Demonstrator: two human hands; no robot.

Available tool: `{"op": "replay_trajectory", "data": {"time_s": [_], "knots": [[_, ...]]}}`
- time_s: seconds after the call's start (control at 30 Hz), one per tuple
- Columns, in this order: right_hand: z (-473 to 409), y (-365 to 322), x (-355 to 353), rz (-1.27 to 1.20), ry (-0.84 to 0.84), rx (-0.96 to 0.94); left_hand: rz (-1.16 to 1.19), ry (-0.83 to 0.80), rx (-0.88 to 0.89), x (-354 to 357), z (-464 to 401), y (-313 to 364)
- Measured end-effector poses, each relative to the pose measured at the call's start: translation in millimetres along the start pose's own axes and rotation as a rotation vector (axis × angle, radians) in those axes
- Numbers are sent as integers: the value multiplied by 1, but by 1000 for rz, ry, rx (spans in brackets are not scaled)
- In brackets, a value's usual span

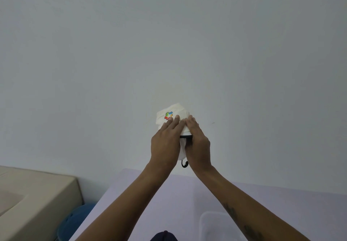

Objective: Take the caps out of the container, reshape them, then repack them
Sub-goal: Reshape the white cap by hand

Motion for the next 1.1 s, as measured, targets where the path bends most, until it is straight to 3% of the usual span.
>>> {"op": "replay_trajectory", "data": {"time_s": [0.17,0.37,0.63,0.83,0.93,1.1], "knots": [[-4,-11,-3,-119,77,43,125,155,62,0,5,1],[-13,-14,-10,-64,17,-31,99,82,67,-6,3,-10],[-28,2,-17,-78,0,-101,158,152,128,-21,2,-15],[-25,-3,-9,-65,62,-126,-13,250,102,-29,-1,13],[-28,-6,-14,-149,140,-97,22,300,112,-26,-1,14],[-29,-23,-24,-79,225,-68,140,440,169,-28,3,16]]}}
Point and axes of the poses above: each hand's wrist, its own z-axis away from the middle knuckle, its own x-axis out of the palm, y = z × x, the point moved 5 cm from there along -z, towards the middle knuckle, and after that the axes turned 14 degrees about -x, right-handed, at the moved point
